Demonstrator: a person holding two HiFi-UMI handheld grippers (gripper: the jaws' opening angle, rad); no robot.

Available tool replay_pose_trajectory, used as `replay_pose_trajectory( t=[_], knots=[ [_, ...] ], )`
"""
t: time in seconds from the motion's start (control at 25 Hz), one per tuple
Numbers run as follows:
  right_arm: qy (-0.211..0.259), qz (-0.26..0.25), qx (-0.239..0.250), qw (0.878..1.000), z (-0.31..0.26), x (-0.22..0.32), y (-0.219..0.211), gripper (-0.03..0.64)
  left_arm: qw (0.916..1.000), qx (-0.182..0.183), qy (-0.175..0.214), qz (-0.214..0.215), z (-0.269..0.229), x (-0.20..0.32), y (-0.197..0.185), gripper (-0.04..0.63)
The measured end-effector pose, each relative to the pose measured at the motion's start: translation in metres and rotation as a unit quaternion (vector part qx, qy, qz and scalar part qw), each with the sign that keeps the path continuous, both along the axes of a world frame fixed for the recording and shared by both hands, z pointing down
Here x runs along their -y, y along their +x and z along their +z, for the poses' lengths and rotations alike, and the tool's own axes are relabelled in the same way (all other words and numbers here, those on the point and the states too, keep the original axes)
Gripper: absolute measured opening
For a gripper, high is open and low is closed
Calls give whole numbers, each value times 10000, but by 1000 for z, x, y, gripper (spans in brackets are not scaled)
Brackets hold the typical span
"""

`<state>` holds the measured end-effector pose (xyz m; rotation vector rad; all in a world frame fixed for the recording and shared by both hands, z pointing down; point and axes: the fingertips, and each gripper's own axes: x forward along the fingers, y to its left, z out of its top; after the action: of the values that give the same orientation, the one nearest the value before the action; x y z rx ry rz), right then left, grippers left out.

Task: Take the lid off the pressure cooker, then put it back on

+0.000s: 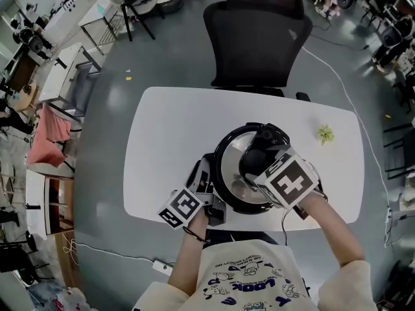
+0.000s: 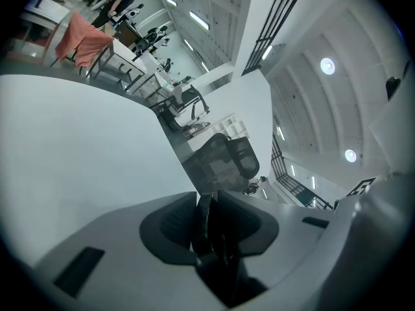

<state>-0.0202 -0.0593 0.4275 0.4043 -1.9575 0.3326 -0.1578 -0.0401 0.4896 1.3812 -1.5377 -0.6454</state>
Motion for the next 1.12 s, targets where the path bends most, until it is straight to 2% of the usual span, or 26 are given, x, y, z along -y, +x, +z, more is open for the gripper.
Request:
replay_pose_trajectory(
  t=[0.44,0.64,1.12],
  knots=[
    [21,-244,221,9995,0,0,-2,311,9999,60,-73,45,0,-1,-1,118],
    [114,-270,511,9983,-2,3,-3,301,9999,32,-89,49,1,5,2,118],
    [161,-334,518,9980,-6,0,-4,296,9998,97,-156,67,0,3,2,123]
  ],
)
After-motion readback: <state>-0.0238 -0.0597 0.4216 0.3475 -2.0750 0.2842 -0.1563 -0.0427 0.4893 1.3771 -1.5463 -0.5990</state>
